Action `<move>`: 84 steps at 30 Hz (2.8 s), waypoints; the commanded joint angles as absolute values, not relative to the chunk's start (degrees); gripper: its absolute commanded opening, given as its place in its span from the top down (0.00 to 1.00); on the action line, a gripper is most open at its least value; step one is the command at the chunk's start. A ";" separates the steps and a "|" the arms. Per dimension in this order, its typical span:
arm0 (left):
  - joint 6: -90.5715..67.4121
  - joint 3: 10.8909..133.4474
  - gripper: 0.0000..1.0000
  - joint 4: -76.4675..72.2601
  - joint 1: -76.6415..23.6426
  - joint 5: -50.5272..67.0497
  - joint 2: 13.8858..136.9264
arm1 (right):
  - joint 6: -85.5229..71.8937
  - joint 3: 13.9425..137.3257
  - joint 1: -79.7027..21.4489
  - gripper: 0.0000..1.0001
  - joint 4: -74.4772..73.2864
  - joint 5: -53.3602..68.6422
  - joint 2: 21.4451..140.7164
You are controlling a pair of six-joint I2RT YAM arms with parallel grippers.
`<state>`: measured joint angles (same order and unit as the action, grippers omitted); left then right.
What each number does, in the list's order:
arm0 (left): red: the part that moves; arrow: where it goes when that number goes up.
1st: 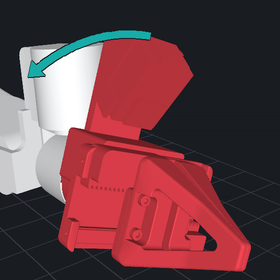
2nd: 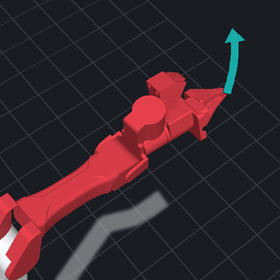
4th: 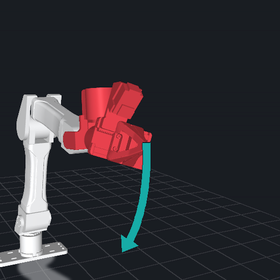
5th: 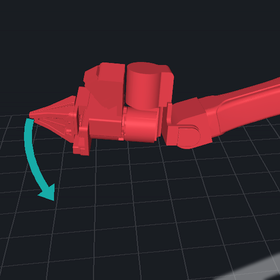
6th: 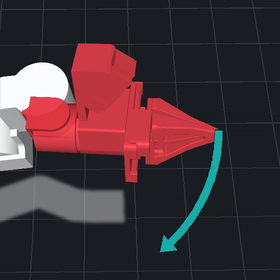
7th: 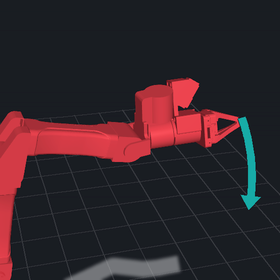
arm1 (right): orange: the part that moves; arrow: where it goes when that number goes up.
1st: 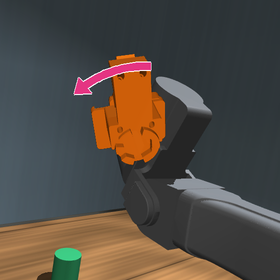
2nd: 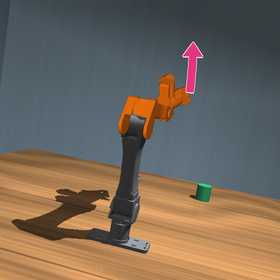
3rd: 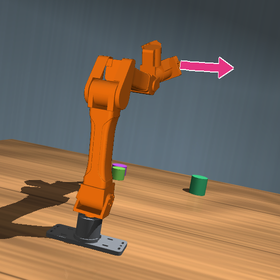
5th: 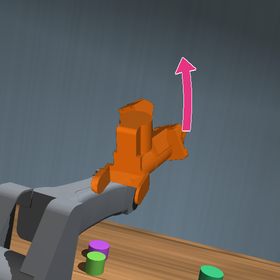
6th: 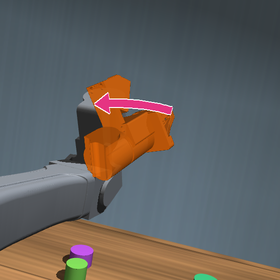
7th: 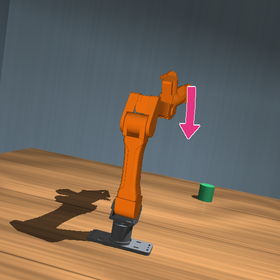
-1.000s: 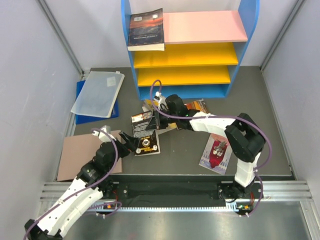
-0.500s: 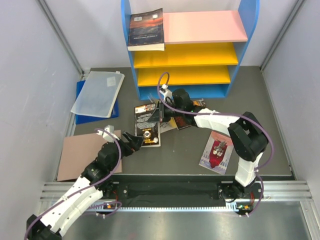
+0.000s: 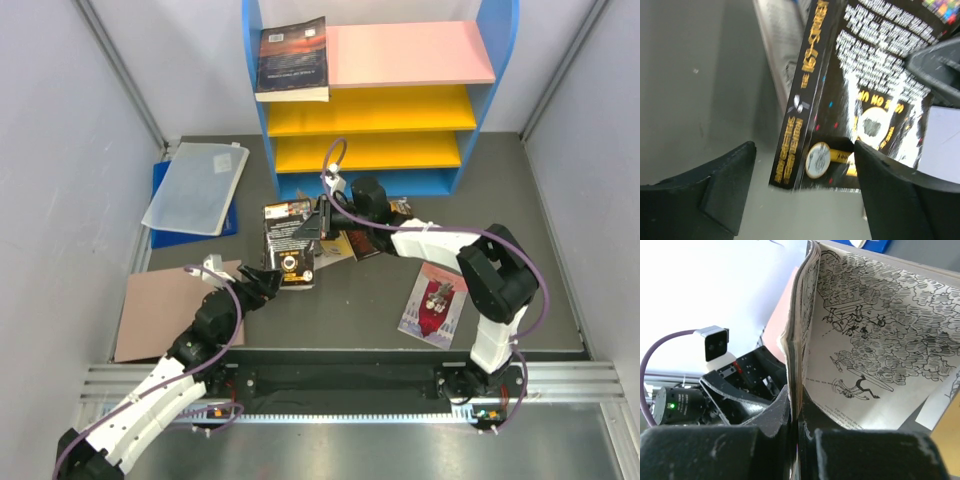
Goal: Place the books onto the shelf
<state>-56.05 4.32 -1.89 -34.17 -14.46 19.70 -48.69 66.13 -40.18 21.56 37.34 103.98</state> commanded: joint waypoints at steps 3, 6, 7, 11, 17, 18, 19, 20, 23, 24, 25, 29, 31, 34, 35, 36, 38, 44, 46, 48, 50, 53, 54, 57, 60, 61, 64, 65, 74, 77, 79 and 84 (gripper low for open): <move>-54.67 2.90 0.32 -12.03 -34.01 -16.52 19.86 | -52.47 65.39 -39.55 1.00 32.52 40.08 101.51; -54.41 2.73 0.52 -14.58 -34.10 -15.91 21.00 | -52.56 64.95 -39.55 1.00 32.70 40.08 101.60; -54.32 2.90 0.58 -15.02 -34.10 -15.21 21.88 | -52.56 64.86 -39.64 1.00 32.70 40.17 101.69; -54.49 3.78 1.00 -16.96 -34.10 -13.45 23.46 | -52.30 64.51 -39.55 1.00 31.91 39.82 101.69; -53.97 10.45 1.00 -12.66 -34.10 -7.58 28.38 | -50.01 65.30 -39.55 1.00 28.31 38.67 101.95; -54.14 12.72 1.00 -11.87 -34.10 -6.25 29.52 | -49.75 65.39 -39.46 0.99 27.78 38.24 101.95; -54.31 13.96 1.00 -10.04 -34.10 -4.85 32.14 | -49.22 65.65 -39.55 0.95 27.34 38.06 101.95; -54.14 15.19 1.00 -9.15 -34.01 -3.27 33.65 | -49.13 65.74 -39.55 0.95 27.07 38.06 102.04; -52.13 20.81 1.00 -4.85 -34.10 3.76 39.28 | -48.69 65.66 -39.46 0.85 26.98 38.14 101.78; -51.34 23.61 1.00 -3.79 -34.10 5.17 40.24 | -48.52 65.48 -39.46 0.78 26.90 38.06 101.60; -50.89 24.86 1.00 -3.26 -34.01 5.45 41.30 | -48.08 64.87 -39.46 0.65 26.72 37.71 100.99; -46.77 32.58 1.00 3.30 -34.10 3.26 40.17 | -43.87 62.41 -39.46 0.14 22.96 34.81 97.48; -44.66 35.41 1.00 5.61 -34.10 0.81 38.77 | -40.53 60.57 -39.29 0.01 21.02 32.44 94.94; -40.44 41.21 1.00 11.15 -34.10 -1.75 37.97 | -37.71 57.67 -38.85 0.00 18.37 30.41 91.60; -38.34 44.27 1.00 12.47 -34.10 -1.67 37.97 | -37.18 57.05 -38.76 0.00 16.98 29.80 90.80; -37.45 45.78 1.00 15.26 -34.10 -1.67 38.14 | -36.31 56.34 -38.59 0.00 16.44 29.27 90.01; -35.52 49.81 1.00 17.13 -34.10 -0.89 38.67 | -35.69 54.24 -38.23 0.01 15.30 28.48 88.07; -32.44 58.51 1.00 15.91 -34.10 4.74 40.77 | -33.14 48.87 -38.06 0.00 13.98 26.46 85.17; -31.65 61.24 1.00 15.03 -34.10 7.20 43.50 | -31.65 47.99 -38.23 0.00 12.57 24.79 85.43; -30.85 64.68 1.00 13.02 -34.10 9.30 46.21 | -30.24 46.68 -38.58 0.00 11.87 22.61 85.60; -29.63 67.22 1.00 9.87 -34.01 10.63 47.89 | -29.45 45.80 -39.29 0.00 11.69 21.71 85.96; -28.57 70.29 1.00 6.43 -34.01 12.39 50.79 | -29.18 44.38 -40.95 0.00 11.96 20.66 86.31; -28.13 71.27 1.00 5.98 -34.10 12.83 52.63 | -28.05 45.25 -41.57 0.00 10.82 19.26 86.83; -27.60 76.19 1.00 4.49 -34.10 13.10 56.41 | -26.46 47.10 -43.33 0.00 6.77 16.80 87.71; -27.68 80.24 1.00 1.17 -34.01 9.94 59.40 | -25.84 48.60 -44.64 0.00 5.54 15.56 89.20; -27.77 81.72 1.00 0.45 -34.10 8.97 60.02 | -25.75 49.13 -45.17 0.00 4.84 15.38 89.73; -28.65 86.28 1.00 -3.78 -34.10 7.21 63.62 | -25.23 50.97 -46.57 0.00 3.61 15.47 92.19; -29.26 87.87 1.00 -4.04 -33.93 6.77 64.85 | -24.96 51.50 -46.93 0.00 3.34 15.38 92.72; -44.54 103.96 1.00 -2.90 -27.17 8.78 78.30 | -23.91 53.70 -48.08 0.00 1.93 15.56 95.36; -52.45 110.64 1.00 -1.24 -22.07 12.47 84.35 | -23.91 53.70 -48.25 0.00 2.02 15.73 95.54; -56.58 115.28 1.00 -0.36 -19.88 12.92 86.56 | -23.73 53.79 -48.25 0.00 2.02 15.82 95.80; -68.36 121.90 1.00 -1.48 -14.60 17.74 94.03 | -23.64 54.05 -48.34 0.00 1.93 16.08 96.33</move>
